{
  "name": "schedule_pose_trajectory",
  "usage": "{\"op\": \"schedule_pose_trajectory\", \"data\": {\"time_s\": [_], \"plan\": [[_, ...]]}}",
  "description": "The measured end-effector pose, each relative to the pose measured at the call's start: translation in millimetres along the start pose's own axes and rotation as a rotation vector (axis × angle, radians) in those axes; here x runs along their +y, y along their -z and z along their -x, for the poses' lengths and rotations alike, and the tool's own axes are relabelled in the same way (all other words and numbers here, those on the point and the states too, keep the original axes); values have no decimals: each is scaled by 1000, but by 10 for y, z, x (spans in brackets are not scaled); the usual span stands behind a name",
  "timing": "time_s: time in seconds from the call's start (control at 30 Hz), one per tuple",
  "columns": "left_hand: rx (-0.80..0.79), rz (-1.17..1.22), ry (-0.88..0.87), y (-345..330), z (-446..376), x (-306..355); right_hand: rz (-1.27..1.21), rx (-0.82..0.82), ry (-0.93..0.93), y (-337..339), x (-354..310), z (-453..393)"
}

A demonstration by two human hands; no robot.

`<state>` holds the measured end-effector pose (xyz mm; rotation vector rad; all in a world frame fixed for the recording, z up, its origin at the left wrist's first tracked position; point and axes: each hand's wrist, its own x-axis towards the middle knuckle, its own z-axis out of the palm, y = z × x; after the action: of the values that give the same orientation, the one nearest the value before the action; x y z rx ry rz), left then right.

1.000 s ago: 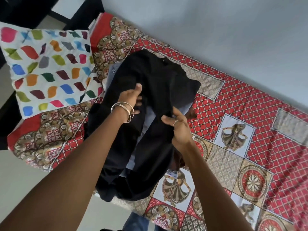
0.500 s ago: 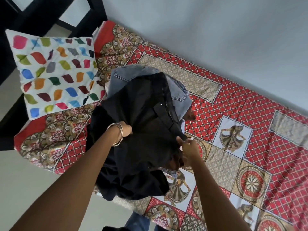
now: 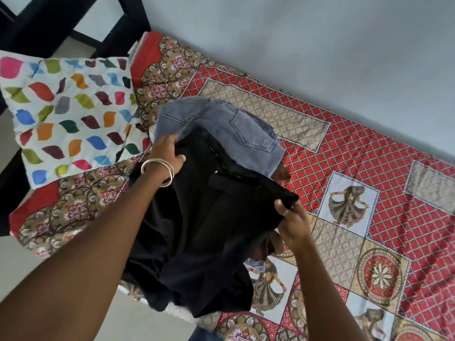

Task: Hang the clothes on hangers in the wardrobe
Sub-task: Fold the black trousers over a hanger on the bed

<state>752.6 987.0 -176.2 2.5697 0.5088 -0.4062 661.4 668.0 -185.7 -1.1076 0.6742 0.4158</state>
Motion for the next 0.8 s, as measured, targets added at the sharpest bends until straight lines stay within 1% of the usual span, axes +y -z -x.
{"op": "schedule_pose_trajectory", "data": {"time_s": [0.07, 0.1, 0.13, 0.17, 0.2, 0.27, 0.3, 0.37, 0.43, 0.47, 0.53, 0.6, 0.7, 0.73, 0.8], "plan": [[-162, -31, -60, -120, -260, -48, -45, -87, -5, 101, -92, 23], [-247, -22, -61, -190, -370, -64, -61, -80, -9, 155, -101, 4], [-307, 11, -70, -314, -492, -77, -59, -40, 0, 242, -83, -73], [-317, 43, -69, -413, -563, -71, -50, -10, -1, 295, -62, -134], [-282, 91, -48, -434, -575, -91, -17, 4, -2, 295, -37, -163], [-230, 260, -32, -511, -608, -55, 35, 40, 29, 360, -8, -242], [-230, 319, -36, -506, -591, -6, 49, 37, 52, 371, -43, -251], [-220, 301, -13, -466, -548, 69, 125, 7, 44, 369, -93, -302], [-165, 261, 13, -360, -418, 209, 262, -43, 26, 349, -148, -261], [-113, 229, -14, -264, -346, 270, 327, -56, 35, 316, -180, -213], [-12, 176, -111, -70, -199, 403, 395, -21, 86, 265, -276, -76], [57, 219, -163, 102, -133, 517, 368, 7, 159, 190, -411, 27], [167, 395, -202, 452, 20, 900, 262, 7, 287, 133, -846, 290], [230, 469, -225, 700, 139, 1147, 216, 3, 349, 159, -1099, 453], [300, 571, -281, 1067, 426, 1560, 156, 24, 447, 263, -1523, 758]]}}
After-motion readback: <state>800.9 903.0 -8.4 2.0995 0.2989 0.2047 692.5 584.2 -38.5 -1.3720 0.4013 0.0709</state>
